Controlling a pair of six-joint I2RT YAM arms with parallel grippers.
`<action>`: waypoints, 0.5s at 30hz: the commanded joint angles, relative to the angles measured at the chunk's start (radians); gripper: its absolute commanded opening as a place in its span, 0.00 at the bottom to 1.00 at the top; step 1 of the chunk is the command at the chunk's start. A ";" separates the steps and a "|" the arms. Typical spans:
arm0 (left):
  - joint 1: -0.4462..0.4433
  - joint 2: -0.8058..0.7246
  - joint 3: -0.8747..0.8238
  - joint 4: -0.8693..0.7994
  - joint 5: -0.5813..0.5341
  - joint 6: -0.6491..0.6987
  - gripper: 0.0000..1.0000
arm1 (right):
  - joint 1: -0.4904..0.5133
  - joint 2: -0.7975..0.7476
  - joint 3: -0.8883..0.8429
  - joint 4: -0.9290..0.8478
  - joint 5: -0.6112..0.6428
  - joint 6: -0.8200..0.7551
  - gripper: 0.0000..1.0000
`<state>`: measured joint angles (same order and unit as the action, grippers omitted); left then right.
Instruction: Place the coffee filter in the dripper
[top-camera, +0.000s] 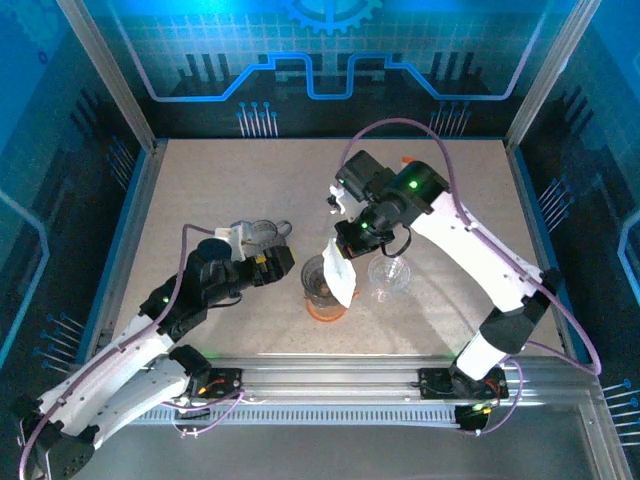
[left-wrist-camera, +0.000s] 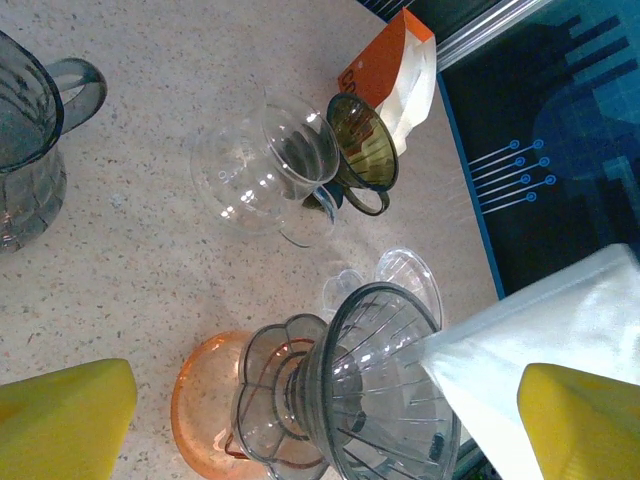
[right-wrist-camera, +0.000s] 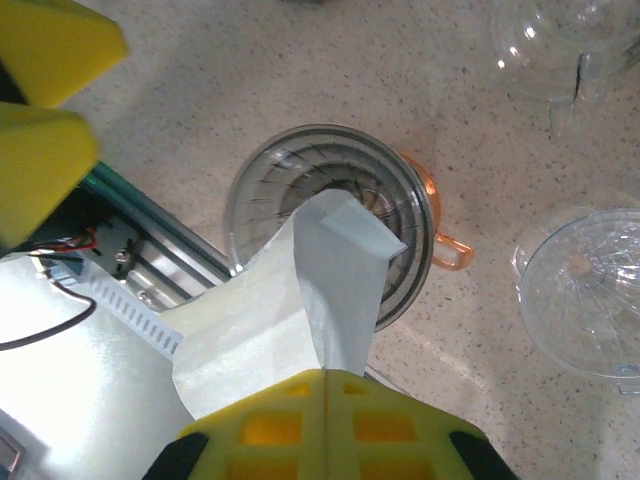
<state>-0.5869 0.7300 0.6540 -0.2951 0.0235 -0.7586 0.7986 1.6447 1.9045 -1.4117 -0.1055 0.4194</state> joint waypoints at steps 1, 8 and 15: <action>0.013 -0.026 0.015 -0.006 0.017 0.019 0.99 | 0.014 0.040 0.030 -0.046 0.039 0.015 0.00; 0.013 -0.006 0.004 0.069 0.091 0.051 0.99 | 0.017 0.103 0.024 0.014 0.085 0.039 0.00; 0.011 0.077 -0.032 0.216 0.230 0.032 0.94 | 0.023 0.131 -0.003 0.068 0.105 0.051 0.00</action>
<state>-0.5823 0.7765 0.6426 -0.1699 0.1589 -0.7326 0.8062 1.7660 1.9049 -1.3674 -0.0235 0.4492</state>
